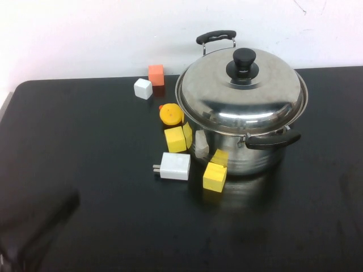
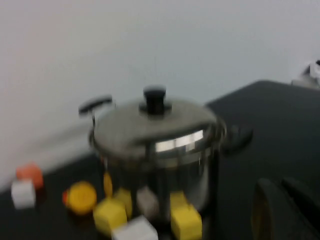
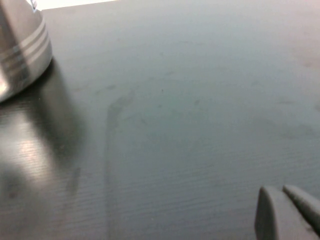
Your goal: Cover the pot
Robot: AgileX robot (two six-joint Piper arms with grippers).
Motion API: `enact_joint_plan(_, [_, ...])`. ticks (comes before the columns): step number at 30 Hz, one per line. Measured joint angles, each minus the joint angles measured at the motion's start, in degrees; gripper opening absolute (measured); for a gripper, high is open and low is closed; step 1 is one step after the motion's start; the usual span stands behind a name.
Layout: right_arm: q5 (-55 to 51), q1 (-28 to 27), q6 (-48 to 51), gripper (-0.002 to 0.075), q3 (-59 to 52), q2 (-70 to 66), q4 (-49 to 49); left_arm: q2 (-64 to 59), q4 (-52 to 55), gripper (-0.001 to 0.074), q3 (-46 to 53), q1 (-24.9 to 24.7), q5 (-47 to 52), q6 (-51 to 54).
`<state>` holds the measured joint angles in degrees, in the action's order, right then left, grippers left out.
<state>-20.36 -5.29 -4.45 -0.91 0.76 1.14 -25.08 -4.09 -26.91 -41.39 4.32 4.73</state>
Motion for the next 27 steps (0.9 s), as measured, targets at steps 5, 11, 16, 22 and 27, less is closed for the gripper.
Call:
enact_joint_plan(5, [0.0,0.0,0.0,-0.0002,0.0,0.0,0.0,9.44,-2.73,-0.0001,12.23,5.55,-0.39,-7.72])
enact_joint_plan(11, [0.0,0.0,0.0,-0.0002,0.0,0.0,0.0,19.49,-5.76,-0.0001,20.59,13.21,-1.45,-9.83])
enact_joint_plan(16, [0.0,0.0,0.0,-0.0002,0.0,0.0,0.0,25.5,-6.46,-0.0001,26.77,20.77,-1.85,-10.15])
enact_joint_plan(22, [0.0,0.0,0.0,-0.0002,0.0,0.0,0.0,25.72,-7.87,-0.0001,28.11,28.06,-0.56,-11.78])
enact_joint_plan(27, [0.0,0.0,0.0,-0.0002,0.0,0.0,0.0,25.82,-8.52,-0.0002,28.11,29.31,5.24,-12.15])
